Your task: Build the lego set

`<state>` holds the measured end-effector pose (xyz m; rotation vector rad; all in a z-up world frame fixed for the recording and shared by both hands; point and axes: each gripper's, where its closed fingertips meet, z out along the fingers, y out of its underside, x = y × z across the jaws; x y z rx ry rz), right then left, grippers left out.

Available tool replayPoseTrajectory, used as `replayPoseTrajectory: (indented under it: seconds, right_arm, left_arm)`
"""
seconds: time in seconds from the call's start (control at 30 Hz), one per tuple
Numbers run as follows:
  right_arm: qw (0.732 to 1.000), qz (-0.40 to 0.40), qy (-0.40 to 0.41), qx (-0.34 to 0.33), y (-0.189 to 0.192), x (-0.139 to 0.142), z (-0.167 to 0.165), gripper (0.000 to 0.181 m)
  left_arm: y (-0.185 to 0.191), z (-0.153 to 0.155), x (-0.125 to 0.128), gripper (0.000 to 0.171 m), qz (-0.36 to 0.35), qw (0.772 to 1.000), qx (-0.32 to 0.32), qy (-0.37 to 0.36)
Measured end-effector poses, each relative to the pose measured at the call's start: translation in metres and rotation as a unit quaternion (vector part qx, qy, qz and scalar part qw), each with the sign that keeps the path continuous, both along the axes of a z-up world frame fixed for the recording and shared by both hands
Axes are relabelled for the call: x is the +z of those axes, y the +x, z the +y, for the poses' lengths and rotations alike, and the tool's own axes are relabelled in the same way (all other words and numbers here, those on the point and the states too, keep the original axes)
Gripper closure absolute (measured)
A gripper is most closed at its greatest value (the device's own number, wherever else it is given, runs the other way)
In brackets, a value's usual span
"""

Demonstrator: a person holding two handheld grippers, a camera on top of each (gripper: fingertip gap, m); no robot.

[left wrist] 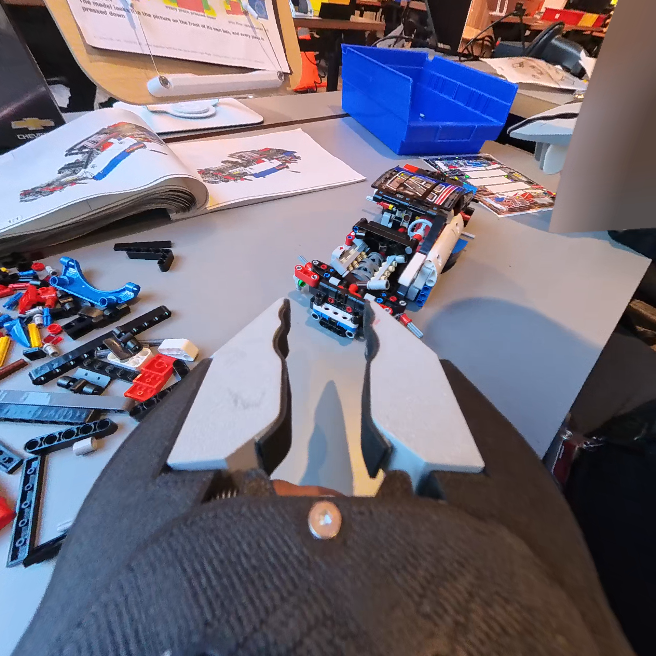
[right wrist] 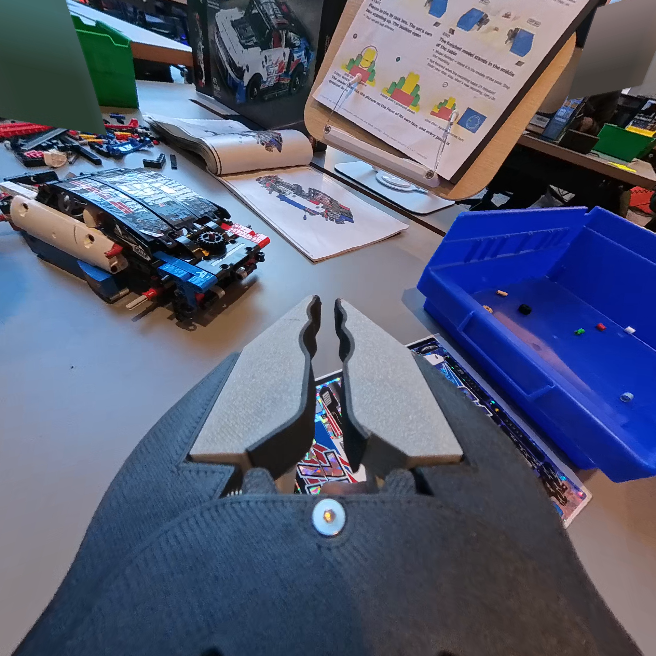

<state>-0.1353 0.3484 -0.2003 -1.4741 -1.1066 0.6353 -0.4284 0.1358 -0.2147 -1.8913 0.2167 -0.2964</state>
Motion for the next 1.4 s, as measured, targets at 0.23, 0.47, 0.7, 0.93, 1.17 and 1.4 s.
replayPoseTrajectory:
  seconds: [0.23, 0.47, 0.7, 0.93, 1.17, 1.4]
  right_arm:
    - [1.000, 0.000, 0.003, 0.003, 0.000, 0.001, -0.002, 0.175]
    - [1.000, 0.000, 0.005, 0.002, 0.000, 0.002, -0.002, 0.175]
    - [1.000, 0.000, 0.000, 0.010, -0.001, 0.001, -0.005, 0.175]
    - [0.999, -0.015, -0.006, 0.036, -0.005, -0.006, -0.015, 0.175]
    - [0.999, -0.022, -0.016, 0.039, -0.007, -0.012, -0.014, 0.174]
    - [0.999, -0.011, -0.021, 0.036, -0.007, -0.011, -0.011, 0.173]
  left_arm:
    - [-0.002, 0.001, 0.000, 0.133, -0.006, 1.000, 0.007, 0.000]
    - [-0.002, 0.002, 0.000, 0.133, -0.005, 1.000, 0.006, -0.003]
    - [0.016, -0.005, -0.017, 0.133, 0.015, 0.998, -0.020, -0.056]
    - [0.028, -0.011, -0.021, 0.135, 0.085, 0.995, -0.024, -0.048]
    - [0.016, -0.010, -0.010, 0.137, 0.034, 0.999, -0.001, -0.025]
    - [0.016, -0.006, -0.009, 0.138, 0.039, 0.999, -0.003, -0.022]
